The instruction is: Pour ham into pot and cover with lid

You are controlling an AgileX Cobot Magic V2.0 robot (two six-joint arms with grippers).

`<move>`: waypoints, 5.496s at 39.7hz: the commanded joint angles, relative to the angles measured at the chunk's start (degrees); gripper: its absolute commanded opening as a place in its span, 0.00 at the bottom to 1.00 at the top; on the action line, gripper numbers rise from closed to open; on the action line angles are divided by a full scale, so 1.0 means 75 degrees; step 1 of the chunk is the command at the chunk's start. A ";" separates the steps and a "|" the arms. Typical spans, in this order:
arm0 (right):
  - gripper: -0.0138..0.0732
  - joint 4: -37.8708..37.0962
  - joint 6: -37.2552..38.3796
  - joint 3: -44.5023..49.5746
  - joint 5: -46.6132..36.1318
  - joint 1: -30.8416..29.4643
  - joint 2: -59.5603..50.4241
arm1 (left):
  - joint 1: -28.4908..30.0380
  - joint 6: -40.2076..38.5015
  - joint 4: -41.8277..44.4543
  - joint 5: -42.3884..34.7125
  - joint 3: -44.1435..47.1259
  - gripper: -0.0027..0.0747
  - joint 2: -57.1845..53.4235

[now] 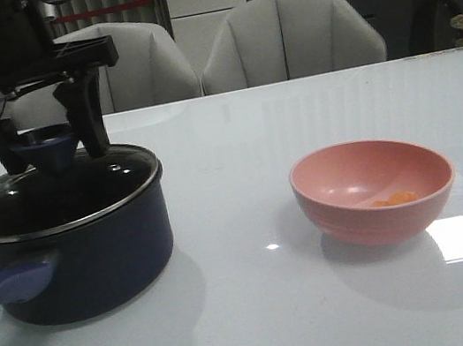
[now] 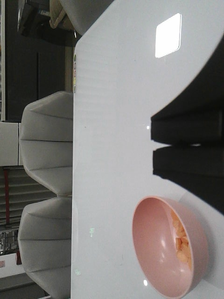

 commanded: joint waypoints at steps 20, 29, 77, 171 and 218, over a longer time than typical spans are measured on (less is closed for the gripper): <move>0.33 -0.0100 -0.0036 0.0086 -0.0632 -0.0039 -0.0156 | -0.0046 0.0215 -0.0192 -0.0135 -0.0682 0.19 -0.0397; 0.33 -0.0100 -0.0036 0.0086 -0.0632 -0.0039 -0.0156 | 0.0172 0.0496 0.0083 0.0146 -0.0682 0.19 -0.0654; 0.33 -0.0100 -0.0036 0.0086 -0.0632 -0.0039 -0.0156 | 0.4231 0.2940 -0.0742 -0.0929 0.1777 0.25 -0.0471; 0.33 -0.0100 -0.0036 0.0086 -0.0632 -0.0039 -0.0149 | 0.1243 0.3494 -0.0407 -0.6247 0.9009 0.75 -1.3056; 0.33 0.0241 -0.0026 -0.2754 0.0569 -0.0030 0.3445 | 0.0668 0.3494 -0.0378 -0.7206 0.9454 0.75 -1.3402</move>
